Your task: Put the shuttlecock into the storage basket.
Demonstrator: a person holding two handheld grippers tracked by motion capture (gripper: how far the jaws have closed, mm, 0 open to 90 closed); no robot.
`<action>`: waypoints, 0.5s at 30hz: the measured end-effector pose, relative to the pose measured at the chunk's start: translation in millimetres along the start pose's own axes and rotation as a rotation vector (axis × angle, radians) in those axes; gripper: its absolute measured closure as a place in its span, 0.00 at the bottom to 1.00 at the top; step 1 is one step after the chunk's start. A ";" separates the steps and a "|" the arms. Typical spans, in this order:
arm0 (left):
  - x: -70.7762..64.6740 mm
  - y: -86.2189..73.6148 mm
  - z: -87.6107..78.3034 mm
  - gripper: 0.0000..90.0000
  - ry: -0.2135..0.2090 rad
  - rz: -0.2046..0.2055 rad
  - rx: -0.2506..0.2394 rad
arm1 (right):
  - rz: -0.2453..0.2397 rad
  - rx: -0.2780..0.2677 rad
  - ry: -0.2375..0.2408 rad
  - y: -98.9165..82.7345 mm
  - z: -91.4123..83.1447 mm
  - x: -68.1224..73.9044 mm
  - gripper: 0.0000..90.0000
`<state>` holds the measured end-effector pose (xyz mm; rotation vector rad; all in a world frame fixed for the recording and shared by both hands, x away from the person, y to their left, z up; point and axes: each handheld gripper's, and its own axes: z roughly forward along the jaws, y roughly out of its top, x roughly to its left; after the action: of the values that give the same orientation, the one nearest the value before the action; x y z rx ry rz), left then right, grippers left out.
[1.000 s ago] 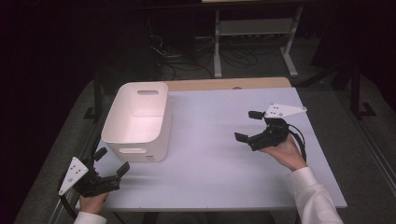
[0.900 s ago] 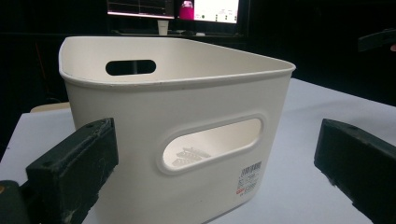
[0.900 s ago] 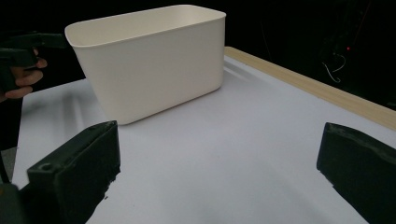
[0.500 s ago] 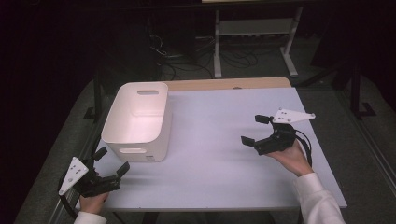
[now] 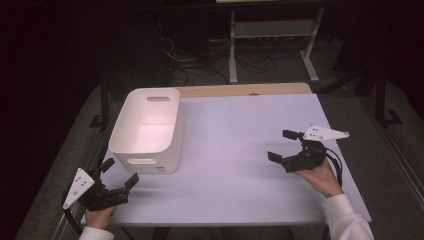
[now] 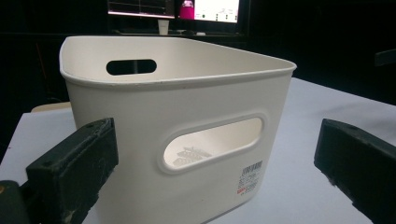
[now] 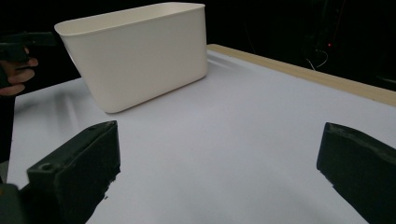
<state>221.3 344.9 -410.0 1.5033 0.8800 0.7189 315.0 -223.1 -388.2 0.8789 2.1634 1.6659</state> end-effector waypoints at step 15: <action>0.2 0.0 -0.3 0.00 0.001 0.005 0.002 | 0.011 -0.034 -0.026 -15.7 -14.8 -3.2 0.00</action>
<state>221.2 345.3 -410.0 1.5074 0.8782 0.7222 304.6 -238.9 -399.0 0.8994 2.1102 1.6823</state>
